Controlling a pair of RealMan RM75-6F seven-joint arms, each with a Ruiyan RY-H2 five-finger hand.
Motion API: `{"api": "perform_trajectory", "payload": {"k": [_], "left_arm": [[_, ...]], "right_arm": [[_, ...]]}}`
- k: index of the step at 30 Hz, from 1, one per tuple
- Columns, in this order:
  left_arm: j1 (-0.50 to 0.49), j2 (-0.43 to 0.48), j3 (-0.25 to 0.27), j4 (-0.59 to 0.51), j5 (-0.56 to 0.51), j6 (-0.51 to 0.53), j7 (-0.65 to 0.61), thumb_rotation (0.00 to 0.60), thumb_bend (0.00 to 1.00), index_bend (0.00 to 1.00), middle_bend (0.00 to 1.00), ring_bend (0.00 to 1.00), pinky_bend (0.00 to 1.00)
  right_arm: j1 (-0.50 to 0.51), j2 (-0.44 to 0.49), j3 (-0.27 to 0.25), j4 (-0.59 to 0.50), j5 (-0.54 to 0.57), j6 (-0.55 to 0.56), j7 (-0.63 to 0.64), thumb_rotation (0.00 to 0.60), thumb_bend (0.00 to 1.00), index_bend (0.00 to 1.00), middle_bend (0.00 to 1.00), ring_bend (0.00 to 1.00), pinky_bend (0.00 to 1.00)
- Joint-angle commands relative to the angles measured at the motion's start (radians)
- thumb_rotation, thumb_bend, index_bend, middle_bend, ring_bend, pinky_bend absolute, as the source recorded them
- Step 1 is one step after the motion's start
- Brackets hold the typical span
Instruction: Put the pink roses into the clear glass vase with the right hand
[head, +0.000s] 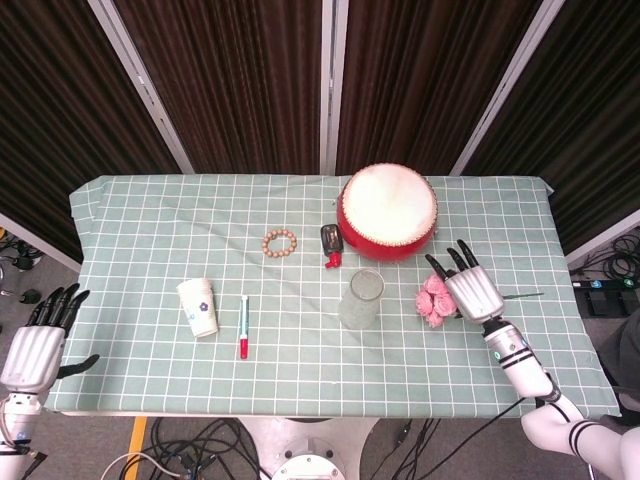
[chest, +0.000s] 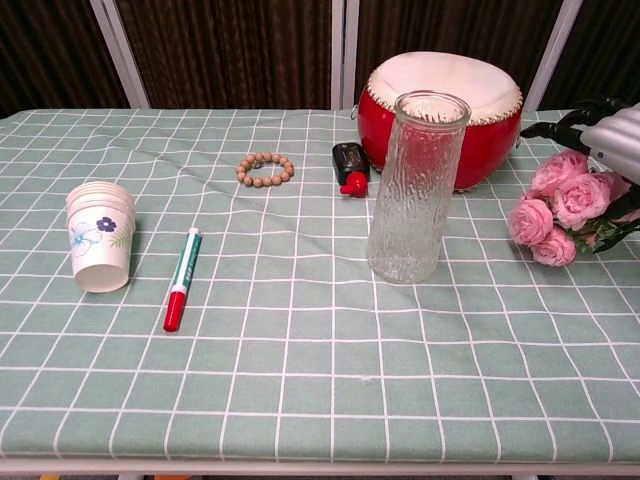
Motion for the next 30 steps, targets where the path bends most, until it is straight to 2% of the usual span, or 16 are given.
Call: {"api": "perform_trajectory", "payload": {"k": [1,5,12,17,24,30], "left_arm": [[-0.001,0.000,0.000,-0.001,-0.001,-0.001,0.000,0.600,0.02,0.09,0.02,0.00,0.17],[-0.001,0.001,0.000,-0.004,-0.003,-0.005,0.002,0.600,0.02,0.09,0.02,0.00,0.17],[-0.004,0.003,0.001,-0.013,-0.003,-0.011,0.012,0.600,0.02,0.09,0.02,0.00,0.17],[-0.007,0.004,0.001,-0.021,-0.002,-0.015,0.021,0.600,0.02,0.09,0.02,0.00,0.17],[-0.013,0.010,-0.003,-0.036,0.000,-0.016,0.036,0.600,0.02,0.09,0.02,0.00,0.17],[-0.013,0.009,-0.001,-0.038,-0.002,-0.019,0.042,0.600,0.02,0.09,0.02,0.00,0.17]], "right_arm": [[-0.013,0.038,0.016,-0.050,-0.001,0.043,0.035,0.600,0.31,0.12,0.63,0.15,0.00],[-0.025,0.091,0.042,-0.136,0.015,0.077,0.079,0.600,0.32,0.17,0.65,0.16,0.00],[-0.040,0.221,0.108,-0.343,0.058,0.115,0.145,0.600,0.32,0.43,0.66,0.20,0.00],[-0.048,0.312,0.178,-0.498,0.101,0.146,0.227,0.600,0.33,0.58,0.69,0.22,0.00],[-0.035,0.377,0.270,-0.646,0.139,0.170,0.337,0.600,0.34,0.64,0.70,0.23,0.00],[-0.005,0.313,0.329,-0.698,0.158,0.199,0.462,0.600,0.35,0.66,0.71,0.25,0.00]]}}
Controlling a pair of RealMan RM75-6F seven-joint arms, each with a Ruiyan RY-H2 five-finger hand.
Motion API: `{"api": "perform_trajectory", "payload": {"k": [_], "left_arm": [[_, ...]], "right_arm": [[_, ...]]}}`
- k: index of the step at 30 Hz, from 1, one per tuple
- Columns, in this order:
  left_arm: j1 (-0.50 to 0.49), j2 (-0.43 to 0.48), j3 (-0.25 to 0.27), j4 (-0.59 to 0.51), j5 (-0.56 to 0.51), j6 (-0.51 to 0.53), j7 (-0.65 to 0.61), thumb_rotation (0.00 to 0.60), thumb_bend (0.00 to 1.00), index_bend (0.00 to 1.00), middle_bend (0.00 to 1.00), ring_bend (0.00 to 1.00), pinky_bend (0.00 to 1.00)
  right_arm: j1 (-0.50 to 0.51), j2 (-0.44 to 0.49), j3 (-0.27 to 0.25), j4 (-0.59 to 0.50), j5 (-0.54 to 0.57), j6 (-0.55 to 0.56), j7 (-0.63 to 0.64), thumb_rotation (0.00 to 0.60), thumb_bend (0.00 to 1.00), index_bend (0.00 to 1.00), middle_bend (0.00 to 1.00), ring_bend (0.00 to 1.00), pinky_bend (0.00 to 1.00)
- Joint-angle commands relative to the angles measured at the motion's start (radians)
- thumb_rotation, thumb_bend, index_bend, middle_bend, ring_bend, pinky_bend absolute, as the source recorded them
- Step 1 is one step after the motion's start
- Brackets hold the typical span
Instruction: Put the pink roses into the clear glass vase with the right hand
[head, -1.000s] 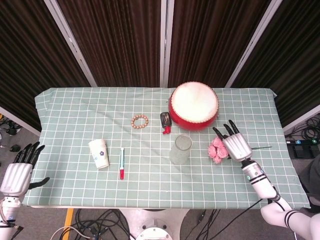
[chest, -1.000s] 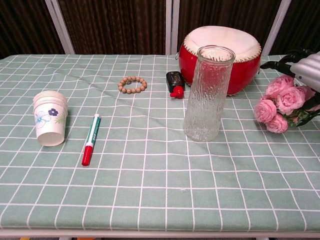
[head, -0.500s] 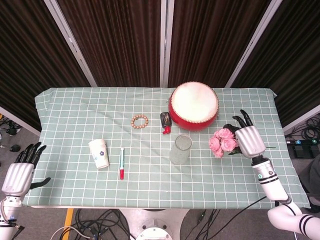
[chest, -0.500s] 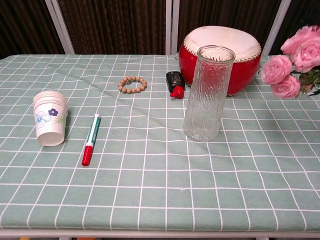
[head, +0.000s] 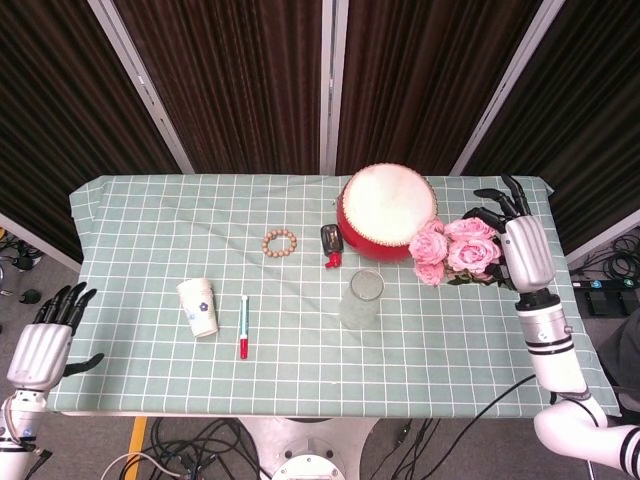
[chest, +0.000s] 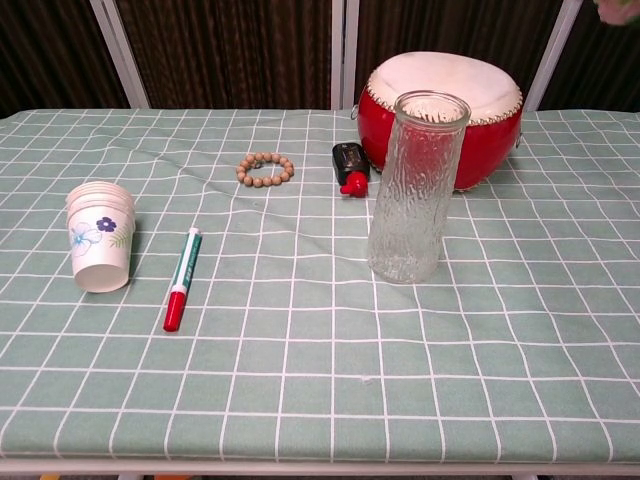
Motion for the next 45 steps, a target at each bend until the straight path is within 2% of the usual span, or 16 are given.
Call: {"api": "perform_trajectory", "payload": {"k": [1,7,11,14,23,31,40,45], "left_arm": [[0.000,0.000,0.000,0.002,0.000,0.000,0.000,0.600,0.02,0.09,0.02,0.00,0.17],[0.002,0.003,-0.002,0.008,-0.005,0.002,-0.010,0.600,0.02,0.09,0.02,0.00,0.17],[0.003,0.002,-0.001,0.017,-0.008,0.000,-0.021,0.600,0.02,0.09,0.02,0.00,0.17],[0.005,0.005,-0.001,0.022,-0.010,0.000,-0.027,0.600,0.02,0.09,0.02,0.00,0.17],[0.008,0.018,-0.005,0.020,-0.014,0.005,-0.035,0.600,0.02,0.09,0.02,0.00,0.17],[0.008,0.025,-0.003,0.023,-0.013,0.004,-0.041,0.600,0.02,0.09,0.02,0.00,0.17],[0.014,0.033,-0.004,0.028,-0.016,0.010,-0.053,0.600,0.02,0.09,0.02,0.00,0.17],[0.016,0.038,-0.004,0.030,-0.018,0.011,-0.061,0.600,0.02,0.09,0.02,0.00,0.17]], "right_arm": [[0.024,-0.066,0.041,-0.017,0.009,0.038,0.078,0.600,0.35,0.67,0.71,0.26,0.00],[0.062,-0.204,0.063,0.028,-0.008,0.092,0.150,0.600,0.35,0.67,0.72,0.26,0.00],[0.080,-0.268,0.071,0.049,0.002,0.100,0.190,0.600,0.35,0.67,0.72,0.26,0.00],[0.090,-0.308,0.096,0.059,0.011,0.122,0.223,0.600,0.35,0.67,0.72,0.26,0.00],[0.140,-0.344,0.185,0.009,0.051,0.119,0.268,0.600,0.35,0.68,0.72,0.26,0.00],[0.161,-0.414,0.206,-0.011,0.087,0.128,0.304,0.600,0.35,0.68,0.72,0.26,0.00],[0.179,-0.456,0.225,-0.005,0.127,0.088,0.387,0.600,0.35,0.68,0.72,0.26,0.00],[0.181,-0.485,0.218,0.008,0.127,0.090,0.397,0.600,0.35,0.68,0.72,0.26,0.00]]}}
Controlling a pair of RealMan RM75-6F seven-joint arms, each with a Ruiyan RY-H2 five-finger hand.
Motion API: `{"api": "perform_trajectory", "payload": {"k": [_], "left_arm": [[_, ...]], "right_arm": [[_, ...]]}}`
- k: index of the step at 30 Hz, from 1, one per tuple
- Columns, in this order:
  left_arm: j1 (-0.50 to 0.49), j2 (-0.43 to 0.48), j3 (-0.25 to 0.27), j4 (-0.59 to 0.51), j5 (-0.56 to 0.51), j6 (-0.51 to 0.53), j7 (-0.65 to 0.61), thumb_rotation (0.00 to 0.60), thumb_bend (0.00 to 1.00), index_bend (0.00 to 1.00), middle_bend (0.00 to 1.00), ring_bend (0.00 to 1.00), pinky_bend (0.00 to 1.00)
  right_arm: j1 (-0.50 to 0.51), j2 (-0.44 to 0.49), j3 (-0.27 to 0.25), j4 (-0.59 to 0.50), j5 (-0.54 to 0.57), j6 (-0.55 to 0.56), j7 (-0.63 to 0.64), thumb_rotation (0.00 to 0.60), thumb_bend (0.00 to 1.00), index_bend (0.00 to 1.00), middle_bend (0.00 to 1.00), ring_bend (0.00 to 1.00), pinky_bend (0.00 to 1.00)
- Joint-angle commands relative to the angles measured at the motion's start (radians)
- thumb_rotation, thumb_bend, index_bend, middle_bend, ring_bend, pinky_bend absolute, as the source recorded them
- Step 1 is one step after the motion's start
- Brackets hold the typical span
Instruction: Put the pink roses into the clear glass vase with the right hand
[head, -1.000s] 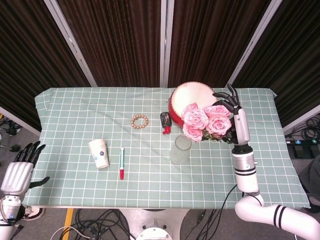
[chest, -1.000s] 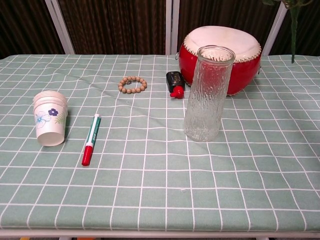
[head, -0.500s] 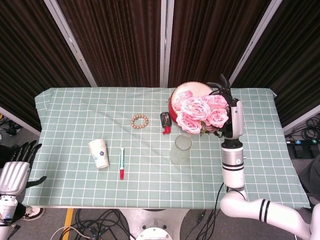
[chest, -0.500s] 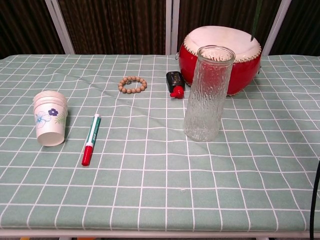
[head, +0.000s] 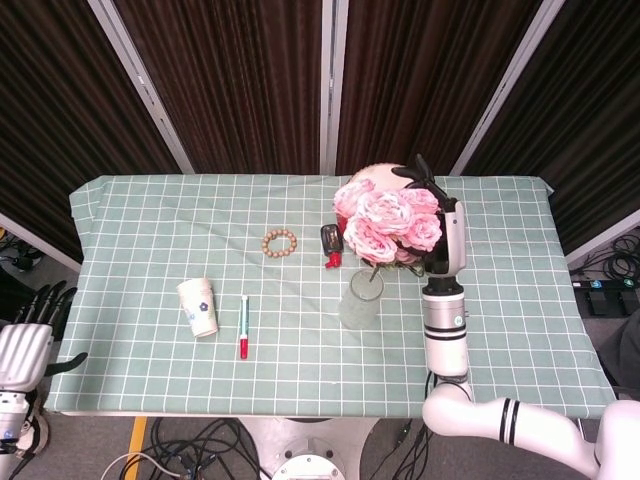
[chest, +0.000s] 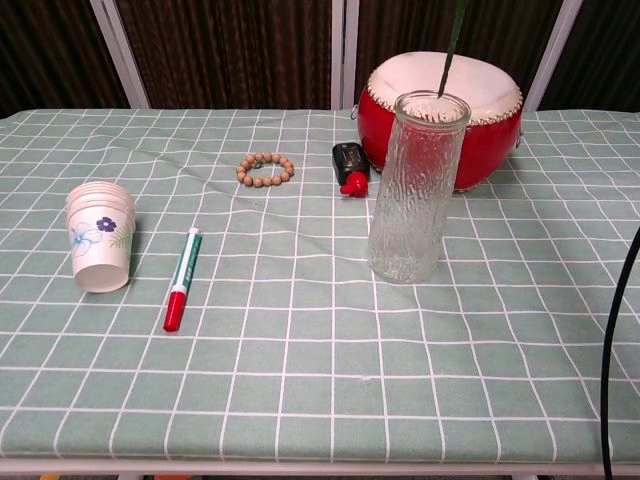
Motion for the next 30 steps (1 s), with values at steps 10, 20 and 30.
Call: {"api": "perform_trajectory", "payload": {"k": [10,20,30], "left_arm": [[0.006,-0.006,0.003,0.023,-0.005,-0.004,-0.021,0.600,0.02,0.09,0.02,0.00,0.17],[0.008,-0.016,0.005,0.042,-0.004,-0.006,-0.032,0.600,0.02,0.09,0.02,0.00,0.17],[0.009,-0.015,0.007,0.041,0.000,-0.004,-0.026,0.600,0.02,0.09,0.02,0.00,0.17]], "right_arm": [[-0.002,-0.044,-0.049,0.096,-0.012,-0.042,0.053,0.600,0.35,0.68,0.72,0.26,0.00],[-0.024,-0.060,-0.114,0.216,-0.048,-0.094,0.178,0.600,0.29,0.68,0.72,0.26,0.00],[-0.037,-0.064,-0.174,0.300,-0.101,-0.128,0.247,0.600,0.07,0.55,0.63,0.19,0.00]]}}
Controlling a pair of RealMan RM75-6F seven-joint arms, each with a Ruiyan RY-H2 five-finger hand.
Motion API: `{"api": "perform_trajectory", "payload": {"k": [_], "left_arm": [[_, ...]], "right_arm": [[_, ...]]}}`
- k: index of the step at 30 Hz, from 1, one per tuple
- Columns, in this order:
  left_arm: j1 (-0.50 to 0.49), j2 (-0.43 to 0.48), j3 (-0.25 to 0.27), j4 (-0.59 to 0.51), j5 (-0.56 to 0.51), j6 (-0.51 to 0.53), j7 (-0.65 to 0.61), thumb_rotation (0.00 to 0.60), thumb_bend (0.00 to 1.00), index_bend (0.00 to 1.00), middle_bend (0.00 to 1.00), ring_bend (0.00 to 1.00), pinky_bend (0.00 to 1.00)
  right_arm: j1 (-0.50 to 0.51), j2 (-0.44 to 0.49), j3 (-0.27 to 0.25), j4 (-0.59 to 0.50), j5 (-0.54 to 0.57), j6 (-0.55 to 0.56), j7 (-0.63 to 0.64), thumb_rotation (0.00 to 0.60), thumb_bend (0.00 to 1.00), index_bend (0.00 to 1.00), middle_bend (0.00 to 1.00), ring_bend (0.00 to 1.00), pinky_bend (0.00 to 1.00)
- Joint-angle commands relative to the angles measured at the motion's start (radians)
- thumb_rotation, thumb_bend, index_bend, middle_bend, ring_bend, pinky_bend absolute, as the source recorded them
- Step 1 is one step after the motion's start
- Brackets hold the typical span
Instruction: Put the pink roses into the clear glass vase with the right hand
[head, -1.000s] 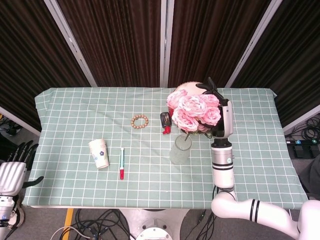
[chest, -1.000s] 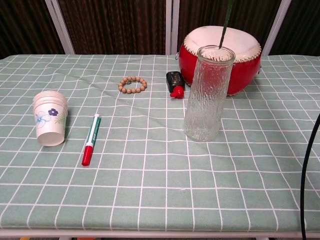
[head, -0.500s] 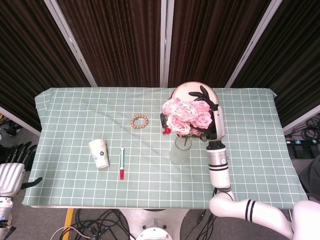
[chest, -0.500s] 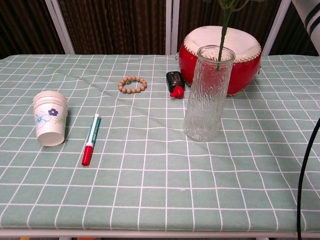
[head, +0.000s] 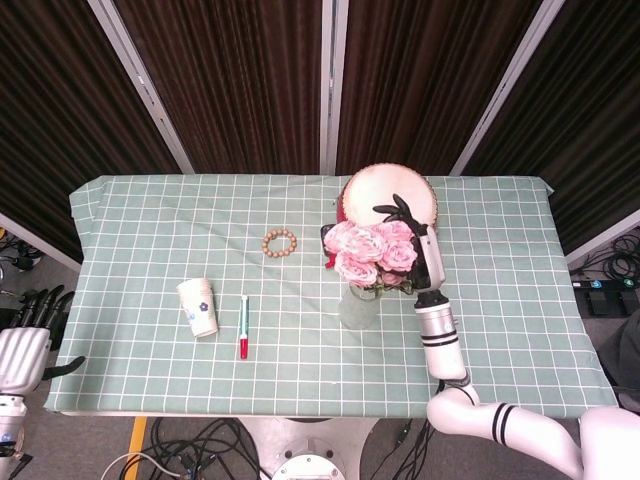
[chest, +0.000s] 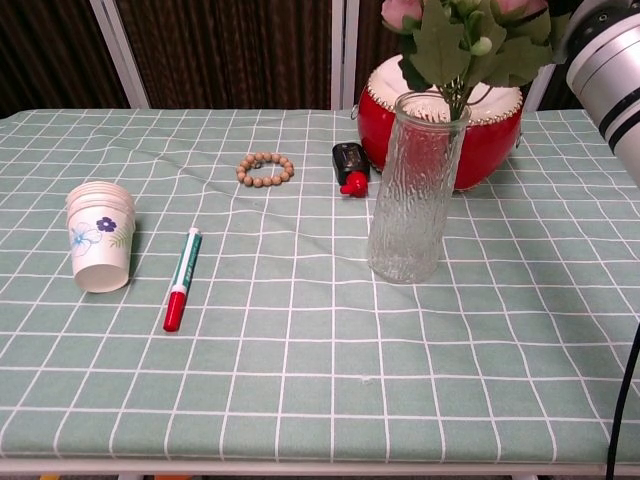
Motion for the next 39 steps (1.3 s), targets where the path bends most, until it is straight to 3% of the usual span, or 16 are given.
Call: {"api": "perform_trajectory", "payload": {"k": [1,5,14,18,27,30,33,37,39], "left_arm": [[0.000,0.001,-0.001,-0.002,-0.001,0.001,-0.001,0.600,0.02,0.09,0.02,0.00,0.17],[0.000,0.000,-0.001,-0.002,0.001,0.002,-0.001,0.600,0.02,0.09,0.02,0.00,0.17],[0.003,-0.004,0.001,0.005,-0.002,-0.001,-0.009,0.600,0.02,0.09,0.02,0.00,0.17],[0.002,-0.005,0.000,0.006,0.001,0.001,-0.009,0.600,0.02,0.09,0.02,0.00,0.17],[-0.003,-0.005,0.000,-0.009,0.006,-0.003,0.010,0.600,0.02,0.09,0.02,0.00,0.17],[-0.005,-0.003,0.000,-0.022,0.010,-0.002,0.024,0.600,0.02,0.09,0.02,0.00,0.17],[-0.008,-0.001,-0.001,-0.038,0.010,-0.003,0.039,0.600,0.02,0.09,0.02,0.00,0.17],[-0.014,0.001,-0.004,-0.060,0.010,-0.008,0.055,0.600,0.02,0.09,0.02,0.00,0.17],[-0.017,0.004,-0.004,-0.067,0.012,-0.011,0.061,0.600,0.02,0.09,0.02,0.00,0.17]], "right_arm": [[0.004,0.014,-0.024,0.017,-0.037,-0.018,0.016,0.600,0.04,0.50,0.60,0.17,0.00],[0.008,0.053,-0.052,0.011,-0.069,-0.054,0.041,0.600,0.00,0.29,0.43,0.04,0.00],[-0.023,0.100,-0.084,0.003,-0.074,-0.063,0.057,0.600,0.00,0.17,0.33,0.00,0.00],[-0.046,0.146,-0.109,-0.013,-0.090,-0.065,0.066,0.600,0.00,0.05,0.24,0.00,0.00],[-0.117,0.334,-0.180,-0.097,-0.122,-0.079,-0.006,0.600,0.00,0.00,0.17,0.00,0.00],[-0.138,0.452,-0.233,-0.143,-0.132,-0.134,-0.109,0.600,0.00,0.00,0.15,0.00,0.00],[-0.165,0.557,-0.280,-0.187,-0.126,-0.165,-0.309,0.600,0.00,0.00,0.11,0.00,0.00],[-0.239,0.643,-0.323,-0.257,-0.074,-0.097,-0.785,0.600,0.00,0.00,0.07,0.00,0.00],[-0.281,0.658,-0.334,-0.296,-0.043,-0.043,-0.945,0.600,0.00,0.00,0.06,0.00,0.00]]}}
